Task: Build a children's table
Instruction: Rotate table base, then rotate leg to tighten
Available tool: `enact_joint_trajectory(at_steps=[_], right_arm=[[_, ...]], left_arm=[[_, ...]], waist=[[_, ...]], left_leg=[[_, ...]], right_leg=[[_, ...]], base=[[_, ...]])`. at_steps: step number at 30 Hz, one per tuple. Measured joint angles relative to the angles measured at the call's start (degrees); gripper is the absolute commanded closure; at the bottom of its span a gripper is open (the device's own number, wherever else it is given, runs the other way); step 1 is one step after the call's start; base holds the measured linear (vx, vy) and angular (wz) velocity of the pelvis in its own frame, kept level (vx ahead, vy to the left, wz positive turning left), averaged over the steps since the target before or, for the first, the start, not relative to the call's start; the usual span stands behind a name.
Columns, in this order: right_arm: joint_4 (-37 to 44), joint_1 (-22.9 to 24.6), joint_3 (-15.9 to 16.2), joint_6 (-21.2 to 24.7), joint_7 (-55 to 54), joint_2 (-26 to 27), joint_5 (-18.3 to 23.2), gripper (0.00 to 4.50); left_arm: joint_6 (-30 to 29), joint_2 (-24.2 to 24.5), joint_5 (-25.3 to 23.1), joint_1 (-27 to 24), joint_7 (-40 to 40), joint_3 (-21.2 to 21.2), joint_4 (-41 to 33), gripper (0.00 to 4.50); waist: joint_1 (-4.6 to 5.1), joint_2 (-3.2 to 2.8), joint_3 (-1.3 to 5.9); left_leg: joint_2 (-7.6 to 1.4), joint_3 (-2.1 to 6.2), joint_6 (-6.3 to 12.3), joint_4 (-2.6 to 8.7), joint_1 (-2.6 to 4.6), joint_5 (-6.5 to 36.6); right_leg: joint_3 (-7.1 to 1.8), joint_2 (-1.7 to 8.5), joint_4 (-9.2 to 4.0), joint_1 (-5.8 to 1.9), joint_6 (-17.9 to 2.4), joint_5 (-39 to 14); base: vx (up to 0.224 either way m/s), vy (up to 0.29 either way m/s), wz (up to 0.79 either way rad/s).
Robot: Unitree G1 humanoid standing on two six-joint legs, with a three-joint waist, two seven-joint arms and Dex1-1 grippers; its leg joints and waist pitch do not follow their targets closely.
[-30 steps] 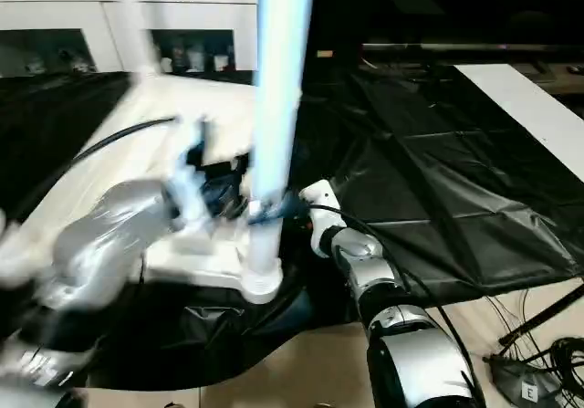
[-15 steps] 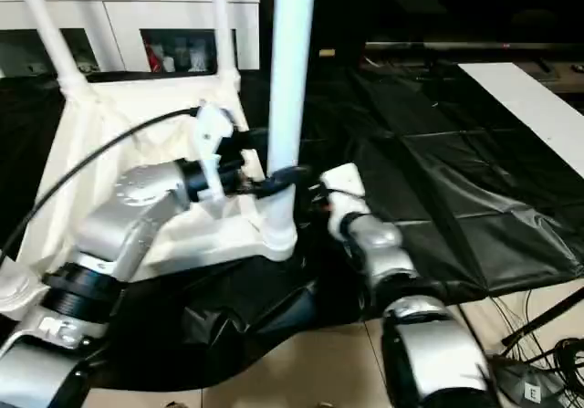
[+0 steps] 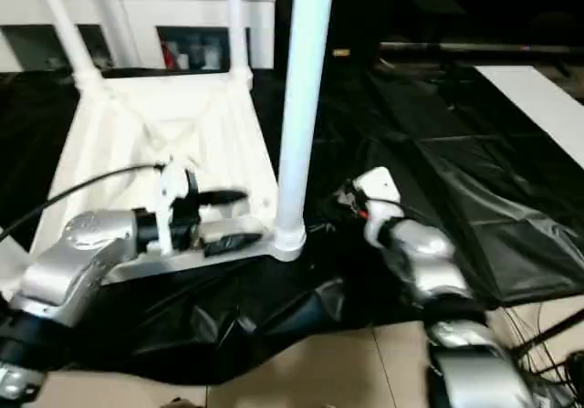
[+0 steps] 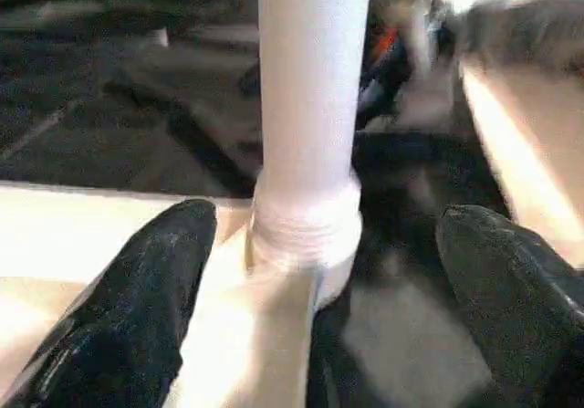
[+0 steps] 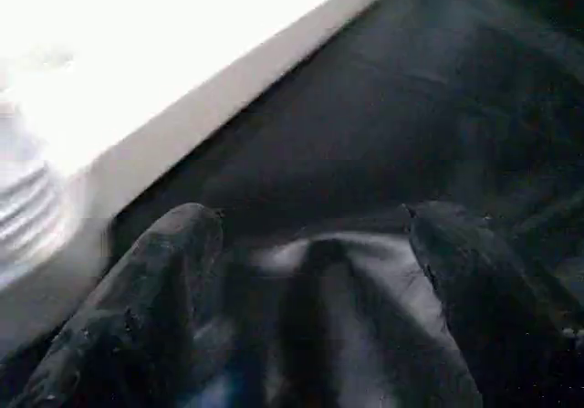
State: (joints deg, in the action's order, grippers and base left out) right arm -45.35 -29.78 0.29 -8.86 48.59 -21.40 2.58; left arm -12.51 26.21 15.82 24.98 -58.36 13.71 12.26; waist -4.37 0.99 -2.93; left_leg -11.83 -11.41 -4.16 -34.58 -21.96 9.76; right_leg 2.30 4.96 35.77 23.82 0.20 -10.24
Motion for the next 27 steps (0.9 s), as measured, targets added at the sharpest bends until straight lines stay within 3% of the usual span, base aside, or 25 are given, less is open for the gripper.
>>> enact_joint_trajectory(at_steps=[8,18,27], right_arm=[[15.3,6.5,4.7,6.9,10.9,-5.0,1.2,0.71],[26.0,9.4,4.9,16.1,11.7,-6.7,2.4,0.71],[31.3,10.3,5.8,19.8,9.4,-6.6,2.4,0.71]], left_arm=[[2.4,-0.7,-4.4,5.3,-2.7,3.6,11.1,0.94],[5.0,-2.2,-9.1,8.2,-3.3,5.7,19.3,1.83],[4.8,-2.6,-12.3,9.8,-2.6,6.6,20.5,2.51]], waist=[[-0.57,-0.50,-0.19],[-0.70,-0.81,-0.11],[-0.70,-0.95,-0.08]], left_leg=[[0.00,0.01,0.00,0.06,-0.04,0.0],[0.00,0.02,0.00,0.09,-0.05,0.0],[0.02,0.02,0.00,0.09,0.01,0.0]], right_leg=[[0.01,-0.01,-0.03,0.06,0.0,0.0],[0.03,-0.01,-0.10,0.04,0.0,0.0],[0.02,0.01,-0.10,-0.01,0.0,0.0]], base=[[0.000,0.000,0.00],[0.000,0.000,0.00],[0.000,0.000,0.00]])
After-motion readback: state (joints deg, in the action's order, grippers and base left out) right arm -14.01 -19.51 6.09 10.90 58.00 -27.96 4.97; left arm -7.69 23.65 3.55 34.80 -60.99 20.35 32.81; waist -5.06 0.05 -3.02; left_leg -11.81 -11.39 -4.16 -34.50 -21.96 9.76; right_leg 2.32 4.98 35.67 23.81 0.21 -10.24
